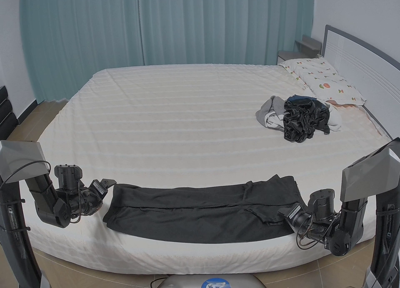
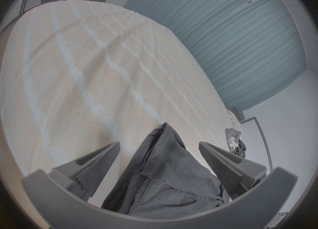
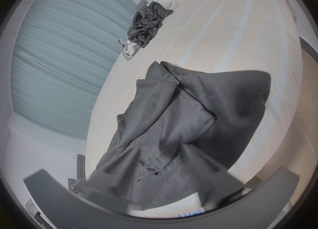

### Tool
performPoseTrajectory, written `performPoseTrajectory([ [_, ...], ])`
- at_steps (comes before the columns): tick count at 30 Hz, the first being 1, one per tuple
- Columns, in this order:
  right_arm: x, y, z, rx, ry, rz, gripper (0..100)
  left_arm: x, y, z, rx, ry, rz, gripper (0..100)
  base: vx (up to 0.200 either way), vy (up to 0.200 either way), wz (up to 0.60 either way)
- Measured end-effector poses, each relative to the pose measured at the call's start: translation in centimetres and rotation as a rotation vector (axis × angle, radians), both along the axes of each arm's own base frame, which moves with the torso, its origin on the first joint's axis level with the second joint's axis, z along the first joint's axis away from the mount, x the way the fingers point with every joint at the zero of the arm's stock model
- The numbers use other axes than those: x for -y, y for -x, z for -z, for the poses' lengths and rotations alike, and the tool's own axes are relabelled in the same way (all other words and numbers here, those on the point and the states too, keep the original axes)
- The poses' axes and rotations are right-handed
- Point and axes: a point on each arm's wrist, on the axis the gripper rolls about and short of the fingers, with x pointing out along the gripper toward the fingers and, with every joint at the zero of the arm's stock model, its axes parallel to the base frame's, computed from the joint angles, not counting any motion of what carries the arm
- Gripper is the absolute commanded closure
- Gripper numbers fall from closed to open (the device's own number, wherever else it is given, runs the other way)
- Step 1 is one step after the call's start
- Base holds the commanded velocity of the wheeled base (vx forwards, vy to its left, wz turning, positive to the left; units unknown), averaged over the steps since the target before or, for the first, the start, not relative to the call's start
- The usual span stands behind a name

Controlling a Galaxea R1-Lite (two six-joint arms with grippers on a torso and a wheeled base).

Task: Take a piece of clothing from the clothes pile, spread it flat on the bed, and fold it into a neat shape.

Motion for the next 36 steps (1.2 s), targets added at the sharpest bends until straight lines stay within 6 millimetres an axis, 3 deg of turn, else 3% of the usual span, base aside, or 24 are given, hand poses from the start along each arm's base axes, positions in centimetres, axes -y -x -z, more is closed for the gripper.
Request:
performPoseTrajectory([
  [15,0.1,1.4,-0.8,-0.009,0.022,-0.028,100,0.1,0.1,0.0,-0.003,-0.001,0.001,0,0.000,0.000,0.00],
  [16,0.2,1.5,-0.8,-0.011,0.022,-0.030,0,0.1,0.1,0.0,-0.003,-0.001,0.001,0,0.000,0.000,0.00],
  [36,-0.3,-0.1,1.0,0.009,0.017,-0.021,0,0.1,0.1,0.0,-0.002,-0.001,0.003,0,0.000,0.000,0.00],
])
